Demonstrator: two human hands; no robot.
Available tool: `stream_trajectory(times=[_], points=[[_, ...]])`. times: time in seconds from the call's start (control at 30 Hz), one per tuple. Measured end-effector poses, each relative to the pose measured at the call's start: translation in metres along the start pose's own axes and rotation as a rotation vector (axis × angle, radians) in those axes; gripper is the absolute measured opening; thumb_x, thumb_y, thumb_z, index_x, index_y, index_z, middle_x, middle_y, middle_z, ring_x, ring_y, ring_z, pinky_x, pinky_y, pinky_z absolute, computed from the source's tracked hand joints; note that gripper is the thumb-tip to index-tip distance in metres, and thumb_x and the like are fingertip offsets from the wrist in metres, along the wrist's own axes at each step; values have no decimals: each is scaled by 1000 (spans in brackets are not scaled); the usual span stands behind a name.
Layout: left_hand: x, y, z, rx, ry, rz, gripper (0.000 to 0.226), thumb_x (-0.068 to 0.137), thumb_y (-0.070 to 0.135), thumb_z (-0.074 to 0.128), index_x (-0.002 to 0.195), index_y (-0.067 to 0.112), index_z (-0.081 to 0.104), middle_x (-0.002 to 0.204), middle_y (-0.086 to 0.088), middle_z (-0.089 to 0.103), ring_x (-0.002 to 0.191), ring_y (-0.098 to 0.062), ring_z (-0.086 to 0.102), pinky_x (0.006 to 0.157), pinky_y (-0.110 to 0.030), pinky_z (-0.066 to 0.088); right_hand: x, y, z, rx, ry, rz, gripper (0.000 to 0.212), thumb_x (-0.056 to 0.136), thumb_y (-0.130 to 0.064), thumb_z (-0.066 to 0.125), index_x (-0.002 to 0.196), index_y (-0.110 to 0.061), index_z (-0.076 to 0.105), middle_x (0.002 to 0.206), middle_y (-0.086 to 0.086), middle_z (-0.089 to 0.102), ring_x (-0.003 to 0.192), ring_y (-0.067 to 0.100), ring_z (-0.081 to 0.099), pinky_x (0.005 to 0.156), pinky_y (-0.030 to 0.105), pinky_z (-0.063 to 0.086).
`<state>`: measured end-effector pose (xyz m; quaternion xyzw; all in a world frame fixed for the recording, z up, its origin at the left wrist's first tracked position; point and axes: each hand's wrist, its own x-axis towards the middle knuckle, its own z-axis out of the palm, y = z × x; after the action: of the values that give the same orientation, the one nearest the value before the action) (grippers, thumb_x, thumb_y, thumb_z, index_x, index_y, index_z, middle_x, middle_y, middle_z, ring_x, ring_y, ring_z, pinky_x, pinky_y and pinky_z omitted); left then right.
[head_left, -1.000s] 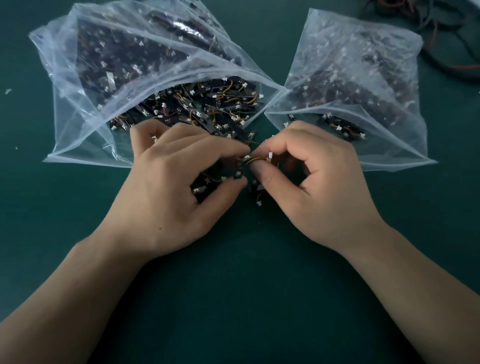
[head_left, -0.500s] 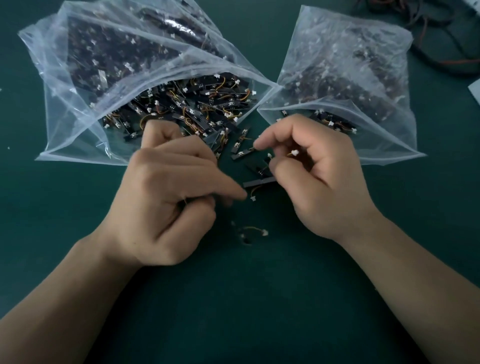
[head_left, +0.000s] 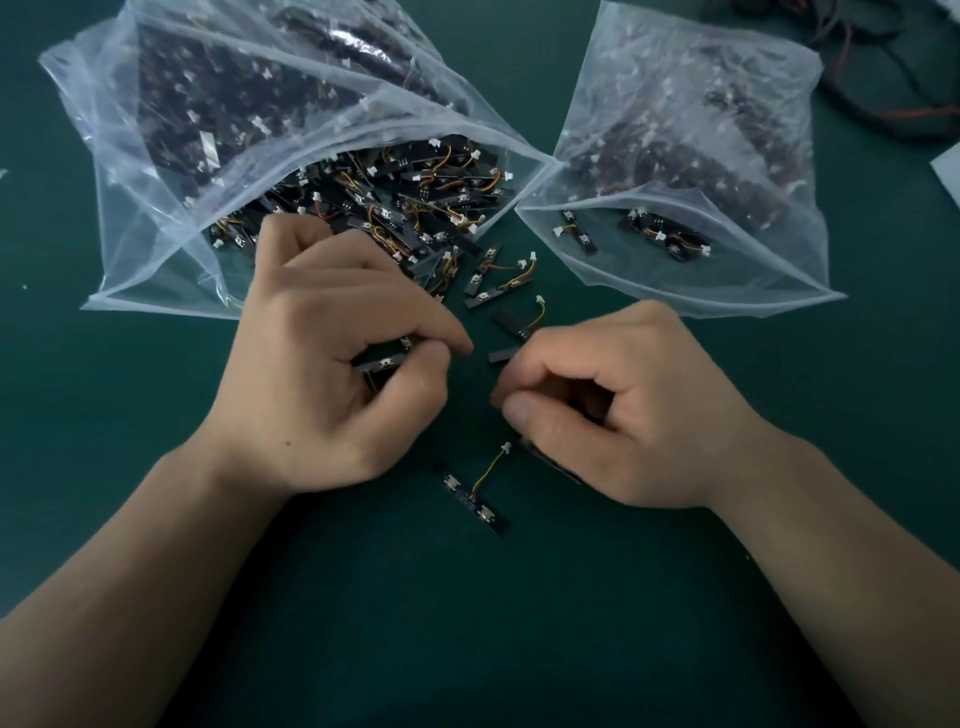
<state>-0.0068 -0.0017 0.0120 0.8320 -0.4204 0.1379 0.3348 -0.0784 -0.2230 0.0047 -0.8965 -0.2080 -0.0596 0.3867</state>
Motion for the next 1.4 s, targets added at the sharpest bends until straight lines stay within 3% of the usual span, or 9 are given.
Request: stream_trajectory(times=[0.3,0.47,0.67,0.8,1.0,1.17,1.23,1.33,1.4], points=[[-1,9,5,29,-320,132,36,77,57,80,60,27,70,60,15,57,74,-18,54,88,-49,27,-6,0,-2,77,121,69,31,99,-27,58,75,-12,69,53,-8,55,46,16,51,46,21,34],[2,12,2,15,-398,89,31,73,56,83,62,29,70,63,15,58,80,-17,54,88,-47,24,-21,-6,-3,-162,-50,34,28,86,-54,72,87,-26,70,58,-14,49,52,5,47,50,26,42],[1,15,8,26,-345,87,17,74,27,76,60,27,65,63,13,58,79,-17,56,88,-49,26,-21,-1,-2,-148,-2,26,3,87,-23,77,87,-24,74,75,-28,52,65,-9,49,61,14,36],[0,11,7,-71,-258,19,16,72,22,79,62,26,66,64,15,62,79,-15,58,90,-44,25,-20,4,-1,-115,-43,-50,6,91,-15,77,92,-21,78,90,-14,69,82,9,63,70,36,52],[0,12,6,-115,-240,37,15,73,25,76,60,25,70,62,19,61,76,-13,57,91,-48,26,-21,9,-3,-173,-58,-162,22,87,-3,75,84,-24,81,97,-18,77,93,6,61,80,36,46],[2,10,4,-115,37,-81,24,86,23,56,73,20,76,76,21,64,83,-18,63,87,-71,37,-22,10,-5,-118,-13,-95,12,87,-10,79,92,-20,77,108,-8,70,103,12,63,92,34,48],[2,7,4,-85,53,-108,24,86,20,56,72,20,76,76,23,63,83,-16,63,89,-72,37,-22,7,-6,-117,19,-37,10,88,-14,79,97,-17,75,104,-6,66,99,15,62,88,34,50],[-1,4,4,-23,-6,-66,19,80,18,65,63,21,71,70,22,61,83,-16,60,98,-51,28,-24,5,-9,-89,42,35,15,87,-6,65,97,-14,72,91,-9,61,80,12,59,70,30,47],[0,6,4,23,-95,-1,27,79,29,74,55,23,64,63,21,56,84,-18,55,93,-47,21,-25,3,-11,-76,31,76,10,90,-16,60,94,-17,69,83,-17,56,72,11,56,63,27,41]])
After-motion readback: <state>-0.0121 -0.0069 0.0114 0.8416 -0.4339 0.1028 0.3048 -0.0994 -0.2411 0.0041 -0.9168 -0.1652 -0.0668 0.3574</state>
